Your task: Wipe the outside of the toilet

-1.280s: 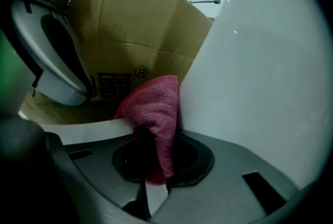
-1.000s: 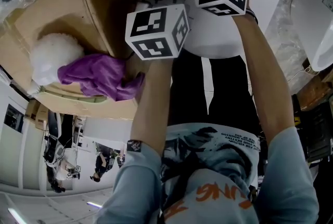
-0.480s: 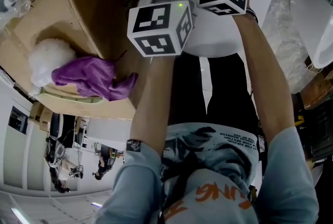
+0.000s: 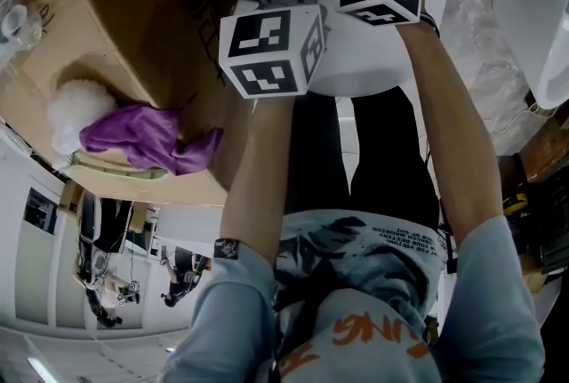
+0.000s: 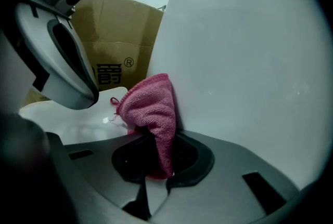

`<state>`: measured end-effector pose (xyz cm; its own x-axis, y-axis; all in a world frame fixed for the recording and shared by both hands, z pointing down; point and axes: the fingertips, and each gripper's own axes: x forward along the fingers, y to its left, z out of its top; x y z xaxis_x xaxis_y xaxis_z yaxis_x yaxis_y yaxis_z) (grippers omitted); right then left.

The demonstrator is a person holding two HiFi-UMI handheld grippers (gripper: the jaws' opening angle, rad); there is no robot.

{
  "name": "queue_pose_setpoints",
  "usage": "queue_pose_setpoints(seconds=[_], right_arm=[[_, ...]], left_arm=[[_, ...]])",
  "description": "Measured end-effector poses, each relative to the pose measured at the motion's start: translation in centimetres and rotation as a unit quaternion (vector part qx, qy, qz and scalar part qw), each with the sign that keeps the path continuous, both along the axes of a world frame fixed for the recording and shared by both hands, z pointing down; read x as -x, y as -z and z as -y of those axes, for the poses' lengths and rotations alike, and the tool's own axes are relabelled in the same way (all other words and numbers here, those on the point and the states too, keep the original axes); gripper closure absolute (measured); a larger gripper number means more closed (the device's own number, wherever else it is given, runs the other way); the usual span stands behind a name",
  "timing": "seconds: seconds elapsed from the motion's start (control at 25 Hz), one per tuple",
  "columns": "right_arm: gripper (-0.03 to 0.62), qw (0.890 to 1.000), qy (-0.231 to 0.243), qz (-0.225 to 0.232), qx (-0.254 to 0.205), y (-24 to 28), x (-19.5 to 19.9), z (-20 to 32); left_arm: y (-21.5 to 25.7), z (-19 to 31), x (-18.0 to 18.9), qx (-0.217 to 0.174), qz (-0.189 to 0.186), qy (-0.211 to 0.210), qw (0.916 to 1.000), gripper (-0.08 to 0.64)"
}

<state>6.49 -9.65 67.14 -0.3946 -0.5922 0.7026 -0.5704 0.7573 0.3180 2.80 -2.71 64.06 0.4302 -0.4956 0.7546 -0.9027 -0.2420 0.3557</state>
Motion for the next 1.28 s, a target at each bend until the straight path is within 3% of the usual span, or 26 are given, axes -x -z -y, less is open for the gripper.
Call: queue_pose_setpoints(seconds=[1.28], right_arm=[[0.532, 0.999, -0.033, -0.020, -0.007, -0.2, -12.4, -0.4]], left_arm=[[0.2, -0.6, -9.2, 0.001, 0.012, -0.066, 0.9978, 0.540]])
